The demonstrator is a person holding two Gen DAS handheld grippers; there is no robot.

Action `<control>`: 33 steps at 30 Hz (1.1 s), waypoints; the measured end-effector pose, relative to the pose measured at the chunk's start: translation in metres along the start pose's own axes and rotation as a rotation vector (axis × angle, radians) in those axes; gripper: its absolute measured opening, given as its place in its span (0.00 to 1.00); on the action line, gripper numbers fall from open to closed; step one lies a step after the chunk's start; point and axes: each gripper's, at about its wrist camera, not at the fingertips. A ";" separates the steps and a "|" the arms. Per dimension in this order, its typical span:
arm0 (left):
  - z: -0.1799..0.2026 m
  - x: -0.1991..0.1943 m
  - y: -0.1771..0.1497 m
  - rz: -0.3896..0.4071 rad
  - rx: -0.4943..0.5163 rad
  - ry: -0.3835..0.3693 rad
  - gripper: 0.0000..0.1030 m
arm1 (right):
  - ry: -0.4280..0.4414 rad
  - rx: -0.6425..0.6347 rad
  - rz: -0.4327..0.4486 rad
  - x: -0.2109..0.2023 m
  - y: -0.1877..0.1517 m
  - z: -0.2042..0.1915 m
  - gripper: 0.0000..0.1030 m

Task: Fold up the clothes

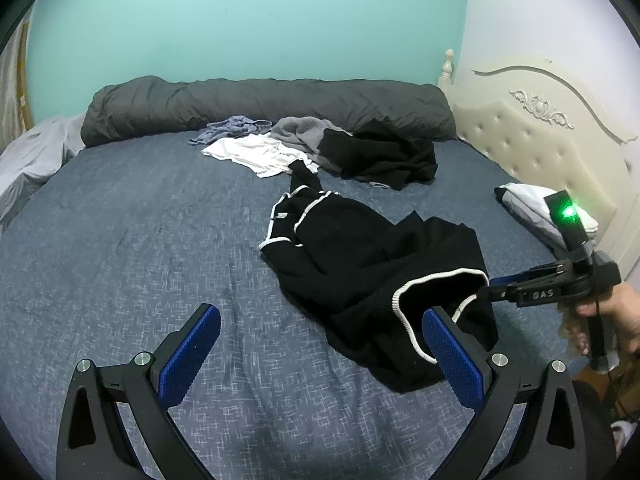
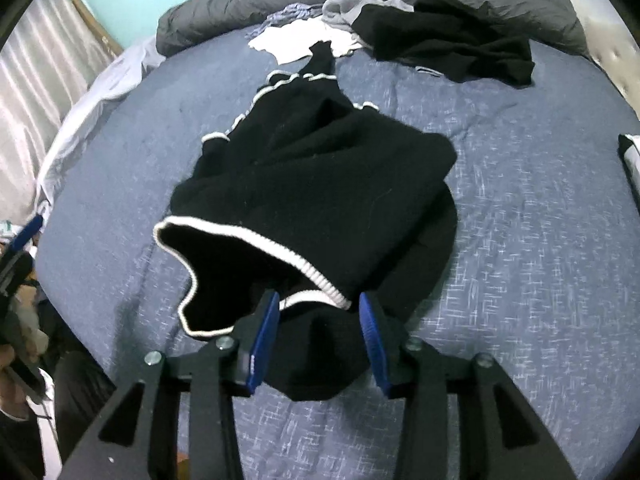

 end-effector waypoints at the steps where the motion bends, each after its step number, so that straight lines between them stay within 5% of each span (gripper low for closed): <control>1: -0.001 0.001 0.000 -0.001 -0.001 -0.002 1.00 | -0.004 0.002 -0.004 0.004 0.000 0.000 0.41; 6: -0.004 0.008 -0.002 -0.018 0.005 -0.001 1.00 | -0.009 0.042 -0.007 0.017 0.002 0.007 0.41; 8: -0.007 0.012 -0.004 -0.028 0.000 -0.003 1.00 | 0.002 0.064 0.001 0.020 0.003 0.011 0.21; 13: -0.012 0.024 -0.009 -0.064 -0.022 -0.015 1.00 | 0.011 0.063 0.053 0.011 0.005 0.019 0.09; 28: 0.023 0.032 -0.017 -0.112 0.061 -0.055 1.00 | -0.006 0.114 0.316 -0.091 0.017 0.063 0.07; 33: 0.028 0.030 -0.013 -0.101 0.053 -0.078 1.00 | -0.025 0.124 0.291 -0.091 0.009 0.077 0.07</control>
Point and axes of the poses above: each gripper's, at about its wrist camera, not at the fingertips, and x roughly the way its jaws point, z to its right, y to its top, and after that the axes turned 7 degrees about -y, right-handed
